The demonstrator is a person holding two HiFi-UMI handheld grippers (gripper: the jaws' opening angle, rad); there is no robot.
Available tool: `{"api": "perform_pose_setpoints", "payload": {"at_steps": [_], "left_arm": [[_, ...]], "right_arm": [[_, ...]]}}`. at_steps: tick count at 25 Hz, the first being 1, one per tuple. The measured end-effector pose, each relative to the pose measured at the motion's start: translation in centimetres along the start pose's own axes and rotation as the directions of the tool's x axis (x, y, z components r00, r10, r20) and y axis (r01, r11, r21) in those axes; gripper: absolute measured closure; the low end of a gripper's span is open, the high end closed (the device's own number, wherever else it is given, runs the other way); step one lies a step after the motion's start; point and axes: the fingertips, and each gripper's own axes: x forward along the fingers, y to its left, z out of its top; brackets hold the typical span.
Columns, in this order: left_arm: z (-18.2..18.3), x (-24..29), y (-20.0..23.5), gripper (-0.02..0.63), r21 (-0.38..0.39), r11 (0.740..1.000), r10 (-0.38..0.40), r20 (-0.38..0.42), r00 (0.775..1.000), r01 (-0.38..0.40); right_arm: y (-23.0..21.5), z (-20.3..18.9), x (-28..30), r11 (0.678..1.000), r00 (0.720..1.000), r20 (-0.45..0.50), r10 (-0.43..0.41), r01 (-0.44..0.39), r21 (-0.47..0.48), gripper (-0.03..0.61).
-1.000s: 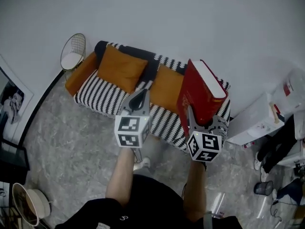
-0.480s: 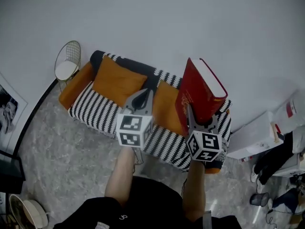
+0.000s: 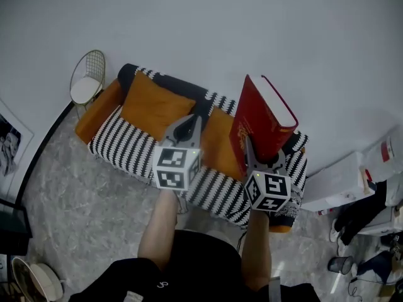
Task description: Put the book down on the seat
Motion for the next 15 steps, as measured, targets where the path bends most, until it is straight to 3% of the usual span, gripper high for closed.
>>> {"api": "perform_pose_setpoints", "payload": {"at_steps": [5,9,13,15], "left_arm": [[0.4,1.1,-1.5,0.603,0.112,0.994,-0.001,-0.012,1.0,0.002],[0.6,2.3,-3.2,0.603,0.043,0.998,-0.044,0.01,0.999,0.044],[-0.1,3.3,-3.9,0.603,0.028,0.999,-0.038,-0.026,0.999,0.038],[0.6,3.8,-4.3,0.603,0.029,0.999,-0.034,-0.007,0.999,0.034]], "right_arm": [[-1.3,-0.3,-0.2,1.0,1.0,-0.007,-0.027,0.027,0.007,0.365],[-2.8,0.0,-0.6,0.999,0.999,-0.009,-0.038,0.038,-0.007,0.365],[-4.7,0.6,-1.0,0.998,0.998,-0.005,-0.061,0.06,-0.018,0.364],[-5.8,1.3,-1.1,0.997,0.998,0.003,-0.068,0.068,-0.02,0.364]]}}
